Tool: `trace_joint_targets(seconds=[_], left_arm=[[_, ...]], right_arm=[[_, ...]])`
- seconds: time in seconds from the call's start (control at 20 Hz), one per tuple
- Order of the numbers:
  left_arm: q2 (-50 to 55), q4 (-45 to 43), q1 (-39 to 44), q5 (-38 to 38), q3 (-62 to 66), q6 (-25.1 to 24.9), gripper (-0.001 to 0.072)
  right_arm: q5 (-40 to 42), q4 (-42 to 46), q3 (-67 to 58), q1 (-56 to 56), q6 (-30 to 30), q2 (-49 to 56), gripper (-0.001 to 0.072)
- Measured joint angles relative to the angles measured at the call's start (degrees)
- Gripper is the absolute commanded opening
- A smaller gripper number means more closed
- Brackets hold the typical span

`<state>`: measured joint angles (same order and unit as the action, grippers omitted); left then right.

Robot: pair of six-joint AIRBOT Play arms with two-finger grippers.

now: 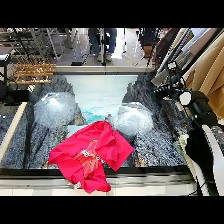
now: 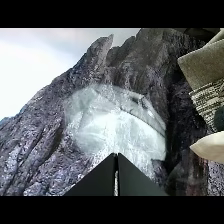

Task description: Fold the clothes and pants, and hang the long-sleeved shirts on hangers.

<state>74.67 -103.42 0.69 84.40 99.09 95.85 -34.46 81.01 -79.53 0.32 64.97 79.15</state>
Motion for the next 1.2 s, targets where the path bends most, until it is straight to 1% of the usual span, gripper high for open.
trace_joint_targets(seconds=[0.8,0.9,0.95,1.0,1.05,1.1,1.15,1.2], left_arm=[[0.00,0.20,0.00,-0.31,0.00,0.02,0.0008],[0.00,0.33,0.00,-0.61,0.00,0.07,0.0008],[0.02,0.33,0.00,-0.72,0.00,0.15,0.0008],[0.11,0.35,0.00,-0.72,0.00,0.22,0.0023],[0.31,0.39,0.00,-0.74,0.00,0.22,0.0132],[0.61,0.50,0.00,-0.76,0.00,0.20,0.0363],[1.07,0.63,0.00,-0.85,0.00,0.22,0.0720],[1.66,1.03,0.00,-0.85,0.00,0.22,0.0705]], right_arm=[[-0.02,-0.13,0.00,0.00,0.00,0.00,0.0020],[-0.02,-2.56,0.02,0.02,0.11,0.00,0.0020],[-0.04,-5.05,0.02,0.04,0.81,0.00,0.0020],[-0.09,-8.17,0.04,0.04,1.70,0.00,0.0022],[-0.28,-11.96,0.04,0.04,2.75,0.00,0.0022],[-0.66,-15.96,0.04,0.04,3.67,0.00,0.0023],[-0.76,-19.54,0.04,0.04,4.35,0.02,0.0022],[-0.74,-23.21,0.04,0.04,4.96,0.00,0.0059]])
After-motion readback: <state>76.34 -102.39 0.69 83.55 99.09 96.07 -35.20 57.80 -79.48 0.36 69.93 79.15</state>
